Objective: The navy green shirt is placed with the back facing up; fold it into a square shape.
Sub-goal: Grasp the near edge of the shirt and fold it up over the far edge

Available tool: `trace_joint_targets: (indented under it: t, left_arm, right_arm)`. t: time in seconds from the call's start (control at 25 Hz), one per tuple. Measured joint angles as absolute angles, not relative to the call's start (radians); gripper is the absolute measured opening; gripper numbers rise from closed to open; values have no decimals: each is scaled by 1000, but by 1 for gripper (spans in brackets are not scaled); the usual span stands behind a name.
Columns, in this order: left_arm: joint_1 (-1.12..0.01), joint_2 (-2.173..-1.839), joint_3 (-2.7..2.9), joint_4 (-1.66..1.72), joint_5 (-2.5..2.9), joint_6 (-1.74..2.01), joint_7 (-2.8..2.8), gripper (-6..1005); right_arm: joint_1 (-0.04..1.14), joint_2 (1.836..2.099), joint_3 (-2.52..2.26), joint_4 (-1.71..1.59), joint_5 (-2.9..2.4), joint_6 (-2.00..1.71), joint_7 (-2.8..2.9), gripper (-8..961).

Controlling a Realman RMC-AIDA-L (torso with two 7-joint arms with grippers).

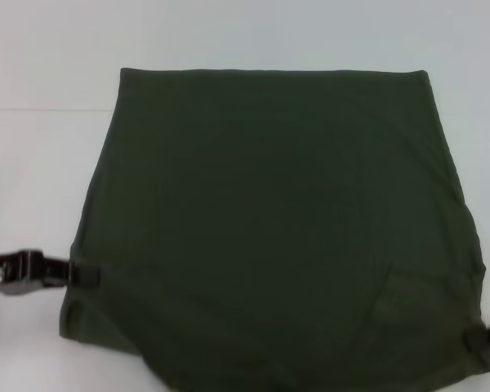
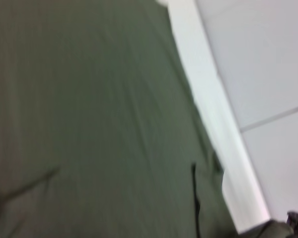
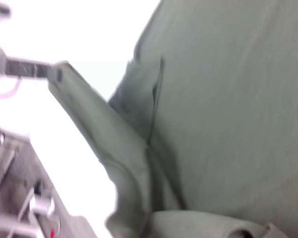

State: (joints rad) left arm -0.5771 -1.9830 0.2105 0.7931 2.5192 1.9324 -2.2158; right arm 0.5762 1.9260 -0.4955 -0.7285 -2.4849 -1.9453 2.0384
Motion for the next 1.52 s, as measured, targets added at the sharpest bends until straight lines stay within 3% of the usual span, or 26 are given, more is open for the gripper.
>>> trace_joint_targets:
  t: [0.96, 1.2, 1.52]
  left_arm:
    - [-579, -2004, 209, 628, 2159, 1569, -2172, 37]
    - [-598, -2040, 213, 595, 2122, 1455, -2068, 36]
    - [-635, -2075, 214, 577, 2099, 1326, -1995, 36]
  right_arm:
    - [567, 1942, -391, -716, -2157, -1627, 2044, 24]
    - [577, 1984, -394, -700, -2142, -1454, 2037, 24]
    - [579, 2010, -391, -699, -2102, -1345, 2024, 25]
